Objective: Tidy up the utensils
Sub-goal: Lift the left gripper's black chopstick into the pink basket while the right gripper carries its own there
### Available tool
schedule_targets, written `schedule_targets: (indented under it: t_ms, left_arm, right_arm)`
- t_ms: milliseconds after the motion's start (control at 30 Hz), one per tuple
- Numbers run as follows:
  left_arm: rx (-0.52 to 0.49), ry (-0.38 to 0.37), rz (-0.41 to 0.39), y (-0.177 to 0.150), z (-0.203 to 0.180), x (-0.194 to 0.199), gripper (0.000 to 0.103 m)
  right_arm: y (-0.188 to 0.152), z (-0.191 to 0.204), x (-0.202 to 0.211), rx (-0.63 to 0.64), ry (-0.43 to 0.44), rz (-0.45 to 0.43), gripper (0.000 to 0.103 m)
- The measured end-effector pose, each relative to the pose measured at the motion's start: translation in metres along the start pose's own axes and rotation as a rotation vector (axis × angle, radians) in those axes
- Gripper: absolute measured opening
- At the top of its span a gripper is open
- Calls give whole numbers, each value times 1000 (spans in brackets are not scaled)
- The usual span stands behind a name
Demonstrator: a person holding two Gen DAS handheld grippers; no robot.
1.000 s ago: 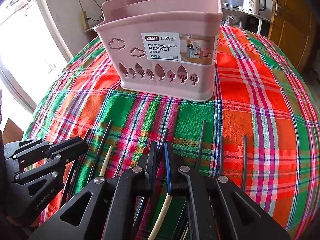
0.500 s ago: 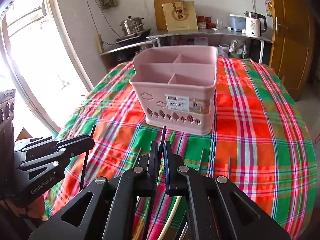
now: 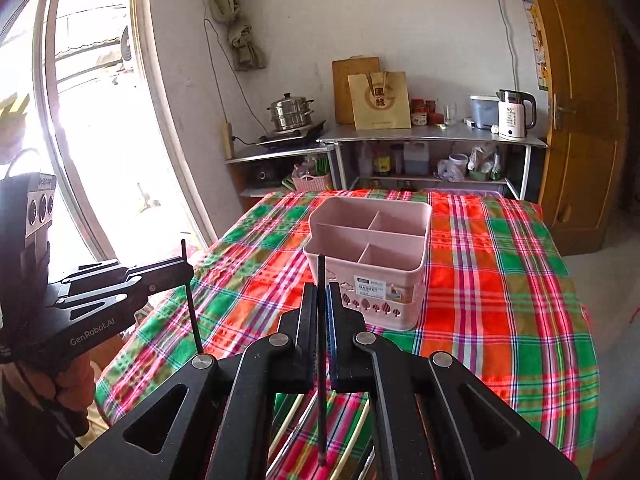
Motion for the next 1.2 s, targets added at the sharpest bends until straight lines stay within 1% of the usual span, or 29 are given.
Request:
schedule_targets:
  t_ms: [233,467,700,1067,1200]
  left_arm:
    - [-7,-12,-28,12,0,11,4]
    - [4,-40,-50,35,3,19,4]
    - [6,-75,-48,76,5,18,4]
    - [44,-83,-131,147,20,25,4]
    - [62,-87,-145,166,28,17,4]
  right_arm:
    - [8,2,10,27,-19,-28,4]
    - [20,-1,18,37,-30,-58,4]
    - [48,-10,23,25,-35,-88,4]
    - [108,-23,38,-9,-29,-214,4]
    - [125,-25,31,-20,-22,-242,4]
Point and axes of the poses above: each gripper's, at about its wrist camera, not at the fingertips, and x roughly against the way its jaws point, z to its left, y to its top, the point moved 1 cm from there along -x, roughly the way its jaws point, and after that the axes turned 11 degrees about z, right-handed, at the moved point
